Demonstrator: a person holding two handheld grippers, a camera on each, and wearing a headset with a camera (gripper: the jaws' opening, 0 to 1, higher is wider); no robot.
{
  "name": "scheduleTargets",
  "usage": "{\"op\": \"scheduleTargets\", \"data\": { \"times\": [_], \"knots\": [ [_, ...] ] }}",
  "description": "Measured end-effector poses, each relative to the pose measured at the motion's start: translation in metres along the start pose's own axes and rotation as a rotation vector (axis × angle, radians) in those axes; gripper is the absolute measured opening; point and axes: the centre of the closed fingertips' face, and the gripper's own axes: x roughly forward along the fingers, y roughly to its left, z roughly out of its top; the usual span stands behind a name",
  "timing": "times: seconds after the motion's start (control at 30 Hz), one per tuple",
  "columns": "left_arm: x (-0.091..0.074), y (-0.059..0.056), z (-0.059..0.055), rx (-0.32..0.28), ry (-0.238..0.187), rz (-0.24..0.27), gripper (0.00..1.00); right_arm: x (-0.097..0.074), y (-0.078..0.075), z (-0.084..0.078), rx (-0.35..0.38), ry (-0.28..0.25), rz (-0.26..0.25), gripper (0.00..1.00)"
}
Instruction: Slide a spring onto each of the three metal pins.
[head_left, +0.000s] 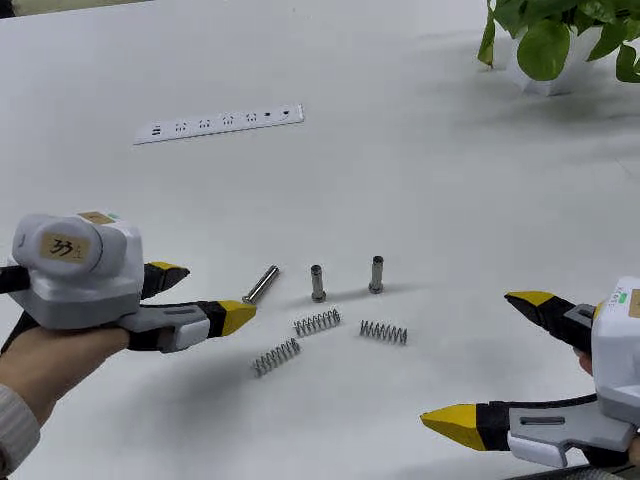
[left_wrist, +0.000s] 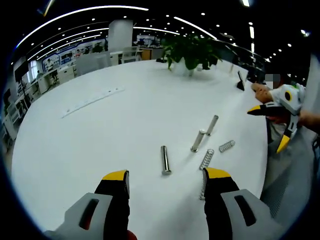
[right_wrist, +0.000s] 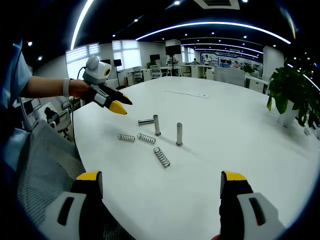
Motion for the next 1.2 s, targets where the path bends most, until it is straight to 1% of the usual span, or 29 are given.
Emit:
{"op": "scheduleTargets", "data": {
  "times": [0.07,0.1,0.13,0.23,0.27,0.37,0.6,0.67,0.77,0.87,0.9,0.93,0.97,1.03,1.1,1.2],
  "knots": [
    [0.002,-0.001,0.002,0.008,0.006,-0.003,0.59,0.000,0.000,0.000,0.000,0.001,0.001,0.99],
    [0.004,0.003,0.002,0.012,0.012,-0.007,0.58,0.000,0.000,0.000,-0.001,0.002,0.001,0.99],
    [0.005,0.004,0.003,0.016,0.016,-0.009,0.57,0.000,0.001,-0.001,-0.001,0.002,0.001,0.99],
    [0.011,0.003,0.004,0.033,0.025,-0.016,0.51,0.001,0.001,-0.001,-0.001,0.007,0.003,0.99],
    [0.015,0.004,0.003,0.046,0.039,-0.021,0.50,0.001,0.002,-0.002,0.000,0.009,0.003,0.99],
    [0.021,0.003,0.003,0.064,0.058,-0.032,0.46,0.000,0.002,-0.001,0.000,0.006,0.002,0.99],
    [0.037,0.005,0.005,0.076,0.083,-0.055,0.38,0.001,0.001,-0.002,0.002,0.005,0.002,0.99],
    [0.041,0.005,0.005,0.078,0.090,-0.059,0.37,0.001,0.001,-0.002,0.001,0.006,0.002,0.99],
    [0.048,0.006,0.002,0.078,0.113,-0.067,0.33,0.001,0.001,-0.002,0.004,0.008,0.003,0.99],
    [0.052,0.003,0.002,0.085,0.126,-0.068,0.30,0.001,0.001,-0.002,0.007,0.006,0.004,0.99],
    [0.055,0.005,0.002,0.090,0.129,-0.069,0.29,0.001,0.001,-0.002,0.008,0.005,0.005,0.99],
    [0.058,0.007,0.001,0.115,0.143,-0.065,0.28,0.001,0.000,-0.002,0.008,0.006,0.005,0.99],
    [0.059,0.007,0.001,0.129,0.154,-0.065,0.27,0.001,0.000,-0.003,0.007,0.007,0.005,0.99],
    [0.063,0.005,0.002,0.135,0.161,-0.068,0.24,0.001,0.001,-0.003,0.009,0.010,0.008,0.99],
    [0.067,0.005,0.001,0.137,0.170,-0.068,0.23,0.001,0.001,-0.004,0.008,0.011,0.009,0.99],
    [0.073,0.003,0.002,0.144,0.186,-0.072,0.22,0.001,0.001,-0.005,0.006,0.019,0.008,0.99]
  ]
}}
